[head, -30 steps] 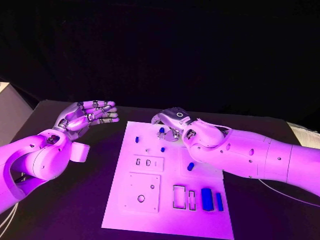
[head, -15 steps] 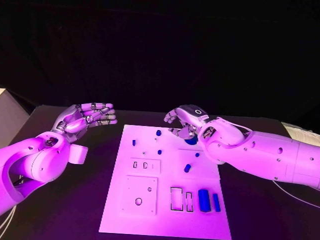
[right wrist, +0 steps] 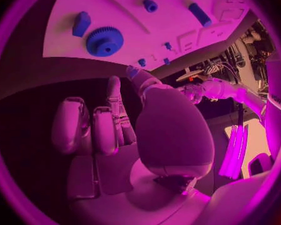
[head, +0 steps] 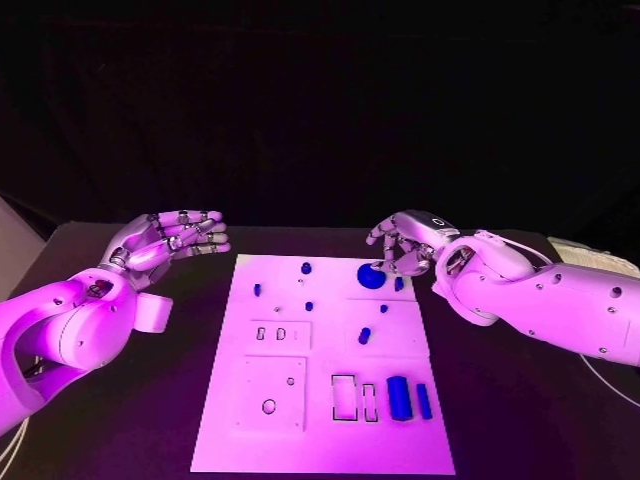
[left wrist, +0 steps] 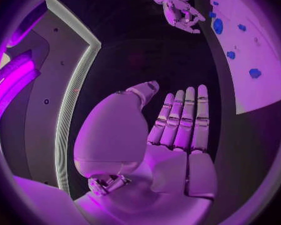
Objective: Assemble the parts on the task board
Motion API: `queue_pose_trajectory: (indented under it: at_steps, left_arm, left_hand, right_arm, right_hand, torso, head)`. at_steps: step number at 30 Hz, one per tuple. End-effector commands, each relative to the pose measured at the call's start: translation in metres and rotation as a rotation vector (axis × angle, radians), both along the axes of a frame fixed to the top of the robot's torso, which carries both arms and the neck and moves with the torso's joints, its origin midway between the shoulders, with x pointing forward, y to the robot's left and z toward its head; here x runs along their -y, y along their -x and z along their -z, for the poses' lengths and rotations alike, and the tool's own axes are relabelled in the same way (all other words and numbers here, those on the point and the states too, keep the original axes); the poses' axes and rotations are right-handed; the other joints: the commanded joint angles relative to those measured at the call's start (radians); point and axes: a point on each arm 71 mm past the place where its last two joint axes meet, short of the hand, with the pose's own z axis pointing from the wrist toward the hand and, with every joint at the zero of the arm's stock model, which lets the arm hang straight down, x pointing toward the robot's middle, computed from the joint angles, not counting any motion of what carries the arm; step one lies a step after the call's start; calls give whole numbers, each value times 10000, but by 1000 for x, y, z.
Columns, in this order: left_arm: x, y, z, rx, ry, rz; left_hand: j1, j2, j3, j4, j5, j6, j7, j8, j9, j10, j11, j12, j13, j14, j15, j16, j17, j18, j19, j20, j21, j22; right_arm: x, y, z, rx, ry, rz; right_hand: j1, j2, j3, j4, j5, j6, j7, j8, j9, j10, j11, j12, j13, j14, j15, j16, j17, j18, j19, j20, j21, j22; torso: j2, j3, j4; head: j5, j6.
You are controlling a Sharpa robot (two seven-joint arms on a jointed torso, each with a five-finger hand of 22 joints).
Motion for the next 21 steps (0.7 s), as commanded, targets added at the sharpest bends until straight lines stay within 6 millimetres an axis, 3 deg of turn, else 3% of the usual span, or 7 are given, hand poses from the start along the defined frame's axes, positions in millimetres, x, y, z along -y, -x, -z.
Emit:
queue_pose_trajectory:
  at_steps: [1,2,4,9,12,21]
  left_arm:
    - [3,1,1,60,69,235]
    - [3,1,1,48,70,236]
    - [3,1,2,26,72,237]
    - [4,1,4,-2,75,268]
    - [4,1,5,-11,68,264]
    - [3,1,5,-28,40,245]
  left_hand:
    - [-18,78,-4,-52,-46,-50,566,-17,10,-44,6,8,-11,-13,59,-36,-9,60,-35,55,-55,-8]
    - [-18,78,-4,-52,-46,-50,566,-17,10,-44,6,8,-11,-13,59,-36,-9,60,-35,55,-55,-8]
    - [-18,78,-4,-52,-46,-50,566,-17,10,-44,6,8,-11,-13,59,-36,-9,60,-35,55,-55,-8]
    - [-17,78,-5,-55,-46,-53,566,-17,10,-47,7,8,-11,-14,60,-46,-12,59,-33,56,-61,-14]
    - [-17,78,-5,-55,-46,-53,566,-17,10,-47,7,8,-11,-14,60,-46,-12,59,-33,56,-61,-14]
    - [-15,80,-3,-57,-45,-56,566,-18,10,-52,9,6,-12,-17,62,-56,-16,59,-33,57,-68,-19]
  right_arm:
    - [5,-4,8,-797,672,47]
    - [5,-5,9,-831,764,67]
    - [5,-8,11,-901,915,72]
    - [0,-12,16,-1111,1166,11]
    - [-2,-15,19,-1160,1241,50]
    - [-4,-20,27,-1336,1449,220]
  right_hand:
    - [168,-19,-426,348,29,-62,91,39,19,255,19,2472,2549,501,29,470,951,-169,145,15,424,514]
    - [316,57,-711,578,42,-115,101,77,36,735,56,3952,4062,596,50,726,1483,-229,223,53,700,845]
    - [414,102,-1026,806,43,-183,137,100,43,1394,90,5305,5440,712,83,999,2074,-290,310,87,982,1174]
    - [807,280,-1985,1509,51,-345,224,174,63,2591,195,7269,7497,907,187,1418,3040,-427,494,202,1602,1905]
    - [888,309,-2233,1695,42,-411,252,177,62,2923,224,7653,7908,970,222,1529,3315,-483,577,228,1836,2172]
    - [976,420,-2462,1754,280,-470,289,219,75,3360,264,8117,8408,1028,266,1625,3563,-535,652,275,2059,2430]
  torso:
    - [2,-4,3]
    - [8,-8,1]
    - [20,0,-11]
    - [27,-30,41]
    - [39,-5,57]
    - [79,-10,113]
  head:
    - [-65,-18]
    - [-55,-23]
    - [-10,-30]
    - [30,-81]
    - [28,-102]
    - [16,-141]
